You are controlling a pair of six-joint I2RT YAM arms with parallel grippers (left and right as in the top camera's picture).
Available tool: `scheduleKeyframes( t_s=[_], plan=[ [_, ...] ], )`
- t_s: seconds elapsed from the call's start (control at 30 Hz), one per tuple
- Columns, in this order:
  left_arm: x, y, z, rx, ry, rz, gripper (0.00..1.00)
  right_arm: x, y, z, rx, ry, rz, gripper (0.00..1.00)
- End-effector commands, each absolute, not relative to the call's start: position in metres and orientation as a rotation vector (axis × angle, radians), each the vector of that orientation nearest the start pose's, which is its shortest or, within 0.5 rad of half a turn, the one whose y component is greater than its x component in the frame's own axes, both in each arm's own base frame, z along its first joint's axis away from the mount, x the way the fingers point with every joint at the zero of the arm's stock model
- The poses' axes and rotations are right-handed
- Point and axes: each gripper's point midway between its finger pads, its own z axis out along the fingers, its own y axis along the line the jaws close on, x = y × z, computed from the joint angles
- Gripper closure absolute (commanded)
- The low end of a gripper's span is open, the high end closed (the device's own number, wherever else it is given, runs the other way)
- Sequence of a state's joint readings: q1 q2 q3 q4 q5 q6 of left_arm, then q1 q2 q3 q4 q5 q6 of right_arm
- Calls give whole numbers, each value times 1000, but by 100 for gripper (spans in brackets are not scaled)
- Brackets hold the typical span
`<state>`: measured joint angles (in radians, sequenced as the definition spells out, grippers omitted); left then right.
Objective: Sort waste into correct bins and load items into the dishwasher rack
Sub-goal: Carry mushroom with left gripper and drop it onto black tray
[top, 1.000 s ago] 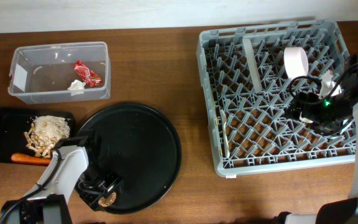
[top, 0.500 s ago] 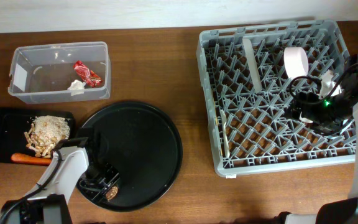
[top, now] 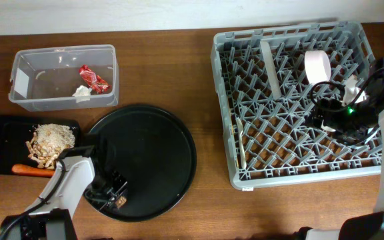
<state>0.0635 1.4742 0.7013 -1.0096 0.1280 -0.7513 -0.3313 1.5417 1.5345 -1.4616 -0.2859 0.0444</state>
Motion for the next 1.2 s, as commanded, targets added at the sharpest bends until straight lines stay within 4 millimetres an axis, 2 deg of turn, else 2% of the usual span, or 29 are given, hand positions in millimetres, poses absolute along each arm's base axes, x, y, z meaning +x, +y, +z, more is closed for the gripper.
scheduleKeyframes(
  t_s=[0.0,0.1,0.2,0.27,0.3,0.4,0.5,0.57,0.73,0.83,0.9,0.97,1.0,1.17],
  plan=[
    [195,-7,32,-1294,3026,-98,82,281,-48,196,526,2934,389,16],
    [220,3,52,-1197,2980,-71,81,281,-48,196,526,2934,389,16],
    [248,18,74,-1234,2865,-107,81,281,-48,196,526,2934,389,16],
    [266,38,89,-1294,2761,-123,81,281,-48,196,526,2934,389,16],
    [272,49,95,-1318,2713,-119,80,281,-48,196,526,2934,389,16],
    [296,99,114,-1342,2527,-58,80,281,-48,196,525,2934,389,16],
    [301,148,120,-1428,2361,53,80,281,-48,196,525,2934,388,16],
    [302,169,124,-1464,2286,80,80,281,-48,196,525,2934,389,16],
    [298,211,119,-1539,2180,209,80,281,-48,196,525,2934,388,16],
    [294,226,106,-1588,2168,241,80,281,-48,196,525,2934,388,16],
    [291,234,90,-1631,2178,253,80,281,-48,196,525,2934,388,16],
    [288,238,82,-1656,2188,259,79,281,-48,196,525,2934,388,16],
    [287,239,80,-1661,2192,261,74,281,-48,196,525,2934,388,16],
    [287,240,77,-1669,2195,262,60,281,-48,196,525,2934,388,16]
  ],
)
